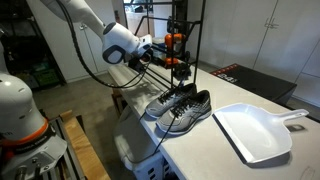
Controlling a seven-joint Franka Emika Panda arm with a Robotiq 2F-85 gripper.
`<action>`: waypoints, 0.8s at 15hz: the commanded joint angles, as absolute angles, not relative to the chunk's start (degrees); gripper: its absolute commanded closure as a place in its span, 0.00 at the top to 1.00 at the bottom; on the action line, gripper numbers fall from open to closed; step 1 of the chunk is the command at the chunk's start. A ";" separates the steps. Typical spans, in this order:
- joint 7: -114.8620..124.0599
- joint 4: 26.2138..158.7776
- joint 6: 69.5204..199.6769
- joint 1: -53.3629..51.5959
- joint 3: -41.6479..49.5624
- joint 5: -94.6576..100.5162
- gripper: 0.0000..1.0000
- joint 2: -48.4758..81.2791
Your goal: Move the glove closer to the pair of shoes
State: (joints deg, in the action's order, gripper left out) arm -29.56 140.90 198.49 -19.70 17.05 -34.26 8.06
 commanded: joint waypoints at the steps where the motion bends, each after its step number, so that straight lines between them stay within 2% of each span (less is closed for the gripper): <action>1: -25.73 139.76 201.28 -15.56 14.45 -26.83 1.00 12.87; 4: -23.08 137.88 203.36 -11.44 12.08 -20.12 1.00 16.09; 5: -25.66 139.93 201.19 -14.49 13.96 -24.07 1.00 12.82; 9: -24.78 138.27 202.18 -12.34 12.87 -21.71 1.00 15.13; 12: -20.19 136.23 201.47 -8.28 8.75 -17.07 1.00 16.65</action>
